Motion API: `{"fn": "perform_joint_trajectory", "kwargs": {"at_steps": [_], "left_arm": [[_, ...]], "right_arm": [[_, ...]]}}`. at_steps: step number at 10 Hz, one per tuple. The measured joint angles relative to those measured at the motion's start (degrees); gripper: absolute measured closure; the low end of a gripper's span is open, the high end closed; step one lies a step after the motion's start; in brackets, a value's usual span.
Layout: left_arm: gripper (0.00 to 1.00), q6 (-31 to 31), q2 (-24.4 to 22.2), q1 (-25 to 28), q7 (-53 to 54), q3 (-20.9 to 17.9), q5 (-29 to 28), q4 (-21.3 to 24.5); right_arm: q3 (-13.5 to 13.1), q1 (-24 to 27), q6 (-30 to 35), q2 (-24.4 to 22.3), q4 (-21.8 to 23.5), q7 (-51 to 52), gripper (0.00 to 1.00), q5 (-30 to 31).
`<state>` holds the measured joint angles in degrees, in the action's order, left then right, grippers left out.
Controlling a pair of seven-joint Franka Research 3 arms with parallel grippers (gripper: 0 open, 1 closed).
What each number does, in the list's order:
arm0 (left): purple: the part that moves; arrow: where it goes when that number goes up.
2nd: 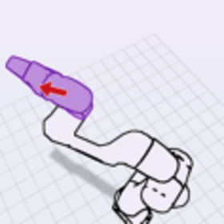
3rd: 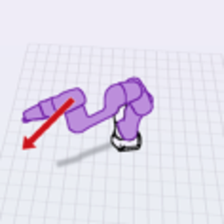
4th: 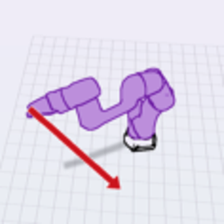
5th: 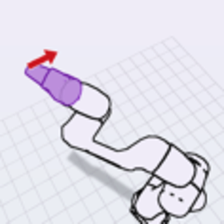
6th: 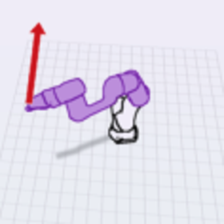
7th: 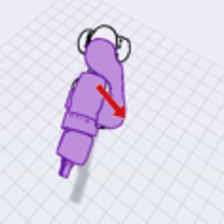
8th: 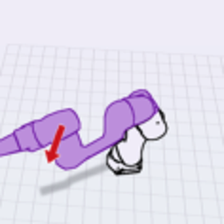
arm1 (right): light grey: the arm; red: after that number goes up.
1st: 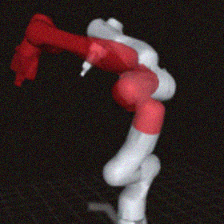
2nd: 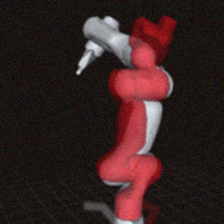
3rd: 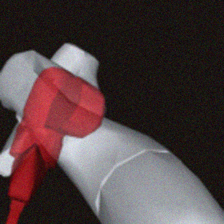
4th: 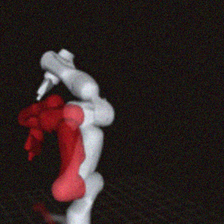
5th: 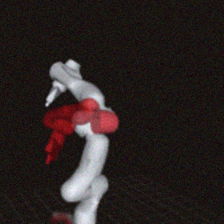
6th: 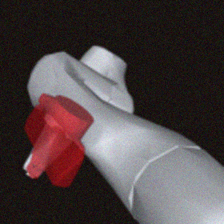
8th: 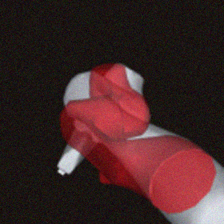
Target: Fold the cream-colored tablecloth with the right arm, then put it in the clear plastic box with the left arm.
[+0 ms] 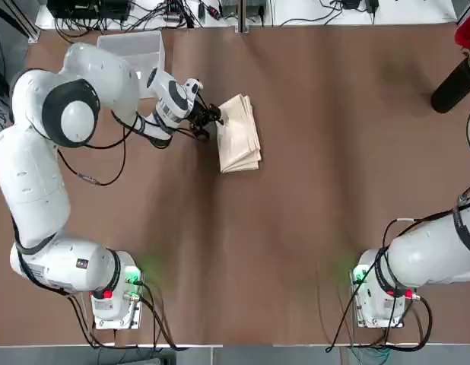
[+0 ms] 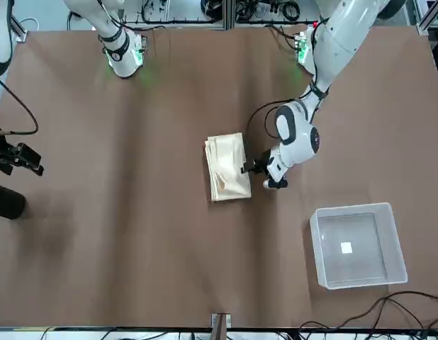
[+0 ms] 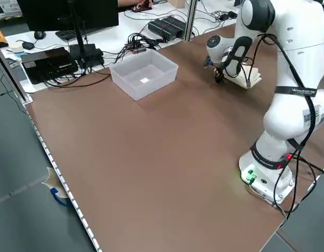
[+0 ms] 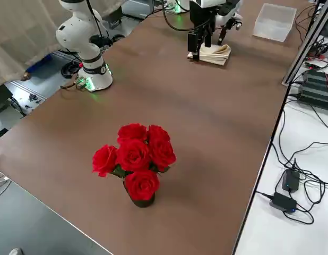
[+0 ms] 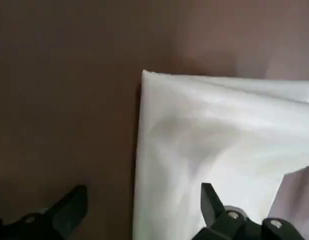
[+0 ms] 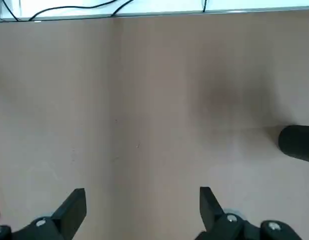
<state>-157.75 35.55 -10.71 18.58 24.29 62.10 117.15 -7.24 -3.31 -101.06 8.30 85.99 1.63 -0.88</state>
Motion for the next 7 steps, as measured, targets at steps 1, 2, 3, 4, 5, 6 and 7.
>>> {"fn": "perform_joint_trajectory", "kwargs": {"at_steps": [1,2,3,4,5,6,7], "left_arm": [[0.0,-2.1,1.6,-0.2,0.0,1.0,0.0,-1.8],[0.0,-4.6,3.3,-0.4,0.0,2.2,0.0,-3.2],[0.0,-6.0,4.6,-0.9,0.0,3.0,0.0,-4.1],[0.0,-6.6,5.3,-1.5,0.0,3.2,0.0,-5.0],[0.0,-6.9,5.7,-2.2,-0.1,3.2,0.0,-5.7],[0.01,-7.4,6.2,-2.7,-0.1,3.2,0.0,-6.3],[0.06,-7.6,6.2,-3.1,-0.1,3.2,0.0,-6.6]], "right_arm": [[0.0,0.0,-0.4,-0.6,0.7,0.0,0.0,0.0],[0.0,0.0,-0.7,-1.2,1.4,0.0,0.0,0.0],[0.0,0.0,-0.8,-1.7,1.9,0.0,0.0,0.0],[-0.1,0.0,-0.8,-2.0,2.2,0.0,0.0,0.0],[-0.4,0.0,-0.8,-2.1,2.3,0.0,0.0,0.0],[-0.8,0.0,-0.8,-2.1,2.3,0.0,0.0,0.0],[-0.9,0.0,-0.7,-2.2,2.3,0.0,0.0,0.0]]}}
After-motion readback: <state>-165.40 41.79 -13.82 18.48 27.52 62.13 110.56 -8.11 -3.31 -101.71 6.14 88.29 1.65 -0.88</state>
